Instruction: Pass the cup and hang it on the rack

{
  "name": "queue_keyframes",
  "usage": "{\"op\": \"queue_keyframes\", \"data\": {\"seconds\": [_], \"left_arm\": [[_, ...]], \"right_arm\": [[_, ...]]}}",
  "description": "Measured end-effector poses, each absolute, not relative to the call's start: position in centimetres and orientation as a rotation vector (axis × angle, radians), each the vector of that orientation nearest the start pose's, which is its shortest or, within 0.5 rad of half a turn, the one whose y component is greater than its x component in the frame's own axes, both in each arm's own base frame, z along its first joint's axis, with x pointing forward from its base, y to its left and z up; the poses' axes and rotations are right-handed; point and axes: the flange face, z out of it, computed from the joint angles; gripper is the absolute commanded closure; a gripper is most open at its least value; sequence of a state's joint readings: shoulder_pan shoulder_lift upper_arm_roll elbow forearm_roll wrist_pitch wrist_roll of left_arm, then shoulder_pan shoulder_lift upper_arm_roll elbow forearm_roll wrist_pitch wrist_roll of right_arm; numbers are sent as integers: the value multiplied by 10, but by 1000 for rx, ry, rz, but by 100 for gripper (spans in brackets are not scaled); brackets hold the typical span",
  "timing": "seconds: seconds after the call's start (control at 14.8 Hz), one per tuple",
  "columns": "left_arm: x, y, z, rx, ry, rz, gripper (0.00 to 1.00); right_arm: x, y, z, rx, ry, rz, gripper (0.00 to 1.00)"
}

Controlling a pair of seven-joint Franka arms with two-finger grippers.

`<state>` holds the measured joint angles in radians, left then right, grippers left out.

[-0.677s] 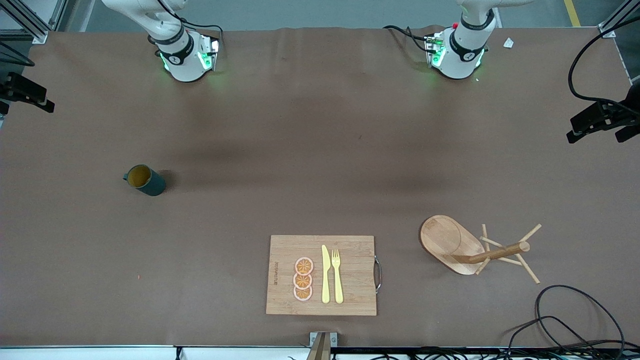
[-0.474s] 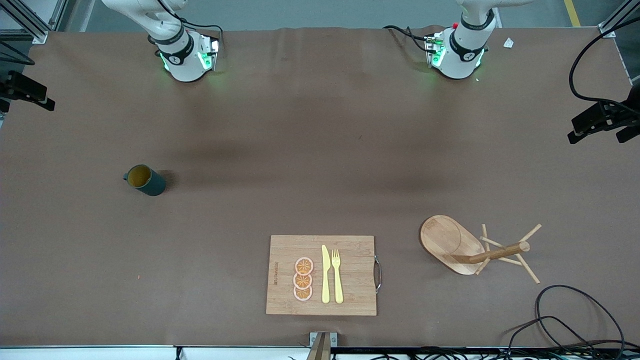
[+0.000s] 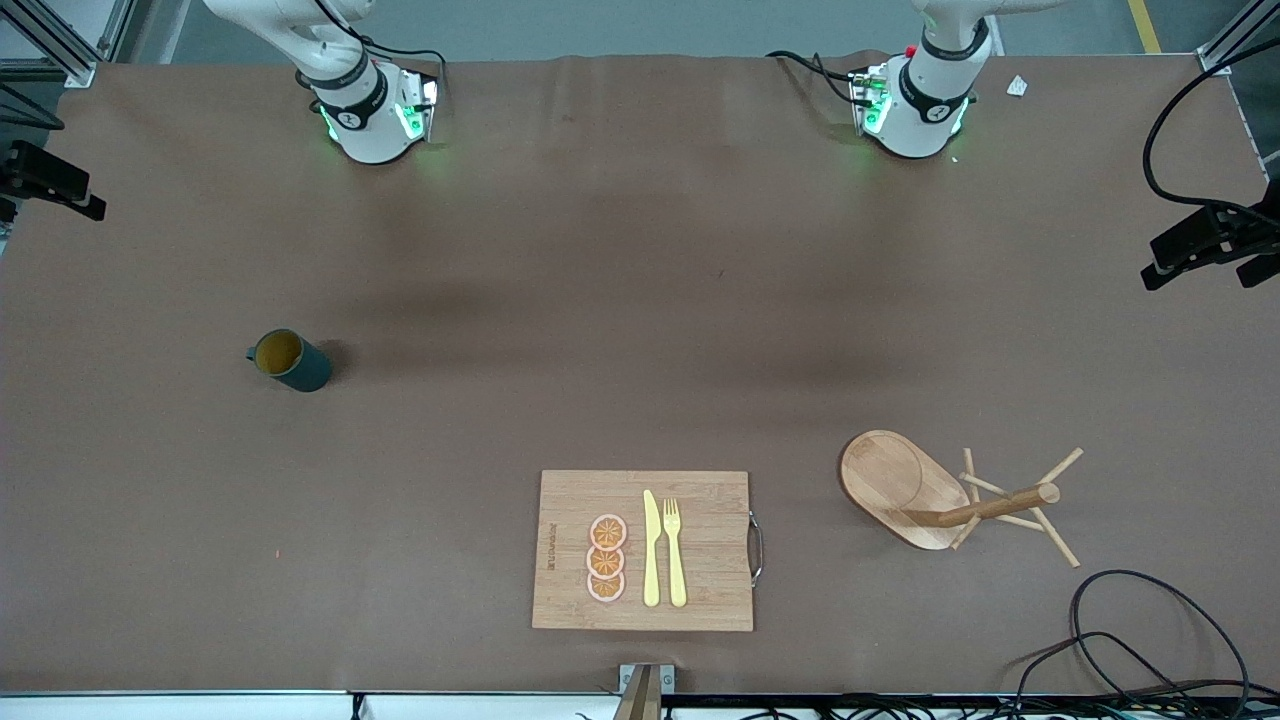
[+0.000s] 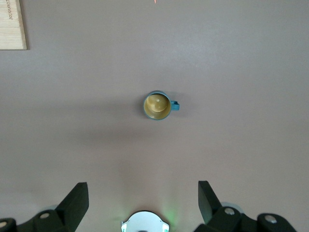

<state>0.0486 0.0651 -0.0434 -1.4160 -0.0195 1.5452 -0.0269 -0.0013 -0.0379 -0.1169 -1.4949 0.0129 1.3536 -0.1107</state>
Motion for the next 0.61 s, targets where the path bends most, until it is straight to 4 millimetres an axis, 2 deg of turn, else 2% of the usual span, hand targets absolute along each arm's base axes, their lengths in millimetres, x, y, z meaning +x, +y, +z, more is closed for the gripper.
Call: {"op": "queue_keyframes", "data": {"seconds": [0.34,0.47,0.61], "left_arm": [[573,1,658,-3155,-44,-102,0],[573,1,658,-3155,-44,-102,0],[573,1,658,-3155,-44,-102,0]], "right_arm": [[516,-63,671,-3117,15,125,0],[519,-65,665,-3117,20,139,0],[529,-67,651,-3117,26,170,0]]}}
